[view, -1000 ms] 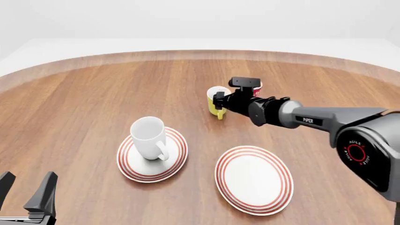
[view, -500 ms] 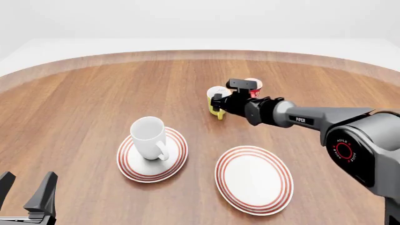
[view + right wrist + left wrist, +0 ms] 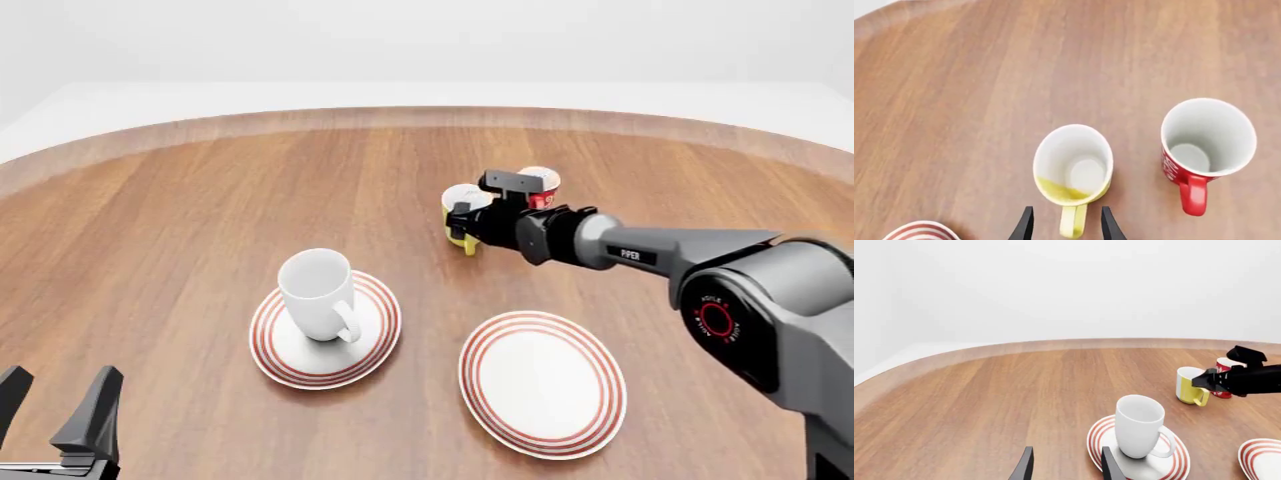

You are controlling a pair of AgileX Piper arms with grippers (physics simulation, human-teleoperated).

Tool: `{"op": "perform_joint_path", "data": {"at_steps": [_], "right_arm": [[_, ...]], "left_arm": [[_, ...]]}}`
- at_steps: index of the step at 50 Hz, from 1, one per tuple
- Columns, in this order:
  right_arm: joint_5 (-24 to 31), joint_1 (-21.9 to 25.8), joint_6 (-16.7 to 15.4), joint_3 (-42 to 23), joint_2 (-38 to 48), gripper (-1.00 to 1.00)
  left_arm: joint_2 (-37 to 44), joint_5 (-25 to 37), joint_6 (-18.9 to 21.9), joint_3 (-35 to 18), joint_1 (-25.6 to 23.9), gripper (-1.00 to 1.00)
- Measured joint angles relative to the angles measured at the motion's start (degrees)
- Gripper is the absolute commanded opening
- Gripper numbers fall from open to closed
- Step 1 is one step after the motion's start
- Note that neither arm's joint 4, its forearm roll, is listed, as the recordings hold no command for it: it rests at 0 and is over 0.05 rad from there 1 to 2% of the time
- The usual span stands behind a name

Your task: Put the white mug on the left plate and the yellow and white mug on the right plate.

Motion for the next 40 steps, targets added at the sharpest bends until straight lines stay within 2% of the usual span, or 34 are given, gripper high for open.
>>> {"op": "perform_joint_path", "data": {"at_steps": [40], "right_arm": [[5.7,1.1,4.6,-4.8,4.3,1.00]], "left_arm": [[0.0,0.0,0.0,0.0,0.0,1.00]]}}
